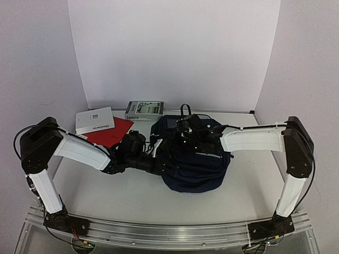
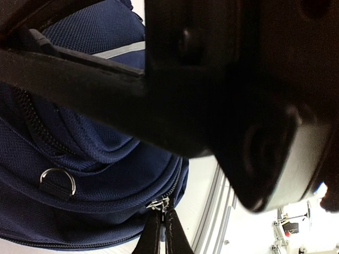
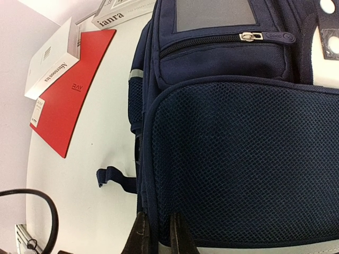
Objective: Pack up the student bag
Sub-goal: Zip the student bag at the center of the board.
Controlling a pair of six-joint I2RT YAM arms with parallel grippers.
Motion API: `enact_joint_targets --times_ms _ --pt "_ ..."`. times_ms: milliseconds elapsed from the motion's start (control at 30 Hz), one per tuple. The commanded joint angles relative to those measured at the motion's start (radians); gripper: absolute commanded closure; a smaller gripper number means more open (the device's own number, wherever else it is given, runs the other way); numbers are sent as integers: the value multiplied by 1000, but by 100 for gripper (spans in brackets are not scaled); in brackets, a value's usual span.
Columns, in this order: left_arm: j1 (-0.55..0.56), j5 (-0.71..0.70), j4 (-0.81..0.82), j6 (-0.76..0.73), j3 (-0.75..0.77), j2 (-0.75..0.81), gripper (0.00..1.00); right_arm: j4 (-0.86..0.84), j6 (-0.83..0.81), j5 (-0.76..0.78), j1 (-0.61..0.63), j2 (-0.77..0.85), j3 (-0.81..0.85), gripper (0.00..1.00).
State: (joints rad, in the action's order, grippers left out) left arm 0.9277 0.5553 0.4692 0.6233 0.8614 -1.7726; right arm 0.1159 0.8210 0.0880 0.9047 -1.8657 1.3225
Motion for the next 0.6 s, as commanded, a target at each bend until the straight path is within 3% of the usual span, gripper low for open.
enact_joint_targets --times_ms 0,67,100,267,333,433,567 --pt "43 52 174 117 -6 -9 100 -199 -7 60 -9 13 1 100" --pt "38 5 143 131 -17 3 100 -195 -17 56 -9 35 -14 97" --pt "35 -19 109 134 -17 11 100 -187 -21 52 -9 50 -28 91" --pt "16 -72 5 185 -11 28 100 -144 -28 43 -5 183 -161 46" --pt "10 -60 24 217 -20 29 100 -138 -34 30 5 248 -222 36" --pt "4 -29 35 262 -17 24 100 -137 -49 -16 36 339 -317 35" --pt "-3 6 31 316 -3 13 100 -137 -85 -79 84 382 -393 42"
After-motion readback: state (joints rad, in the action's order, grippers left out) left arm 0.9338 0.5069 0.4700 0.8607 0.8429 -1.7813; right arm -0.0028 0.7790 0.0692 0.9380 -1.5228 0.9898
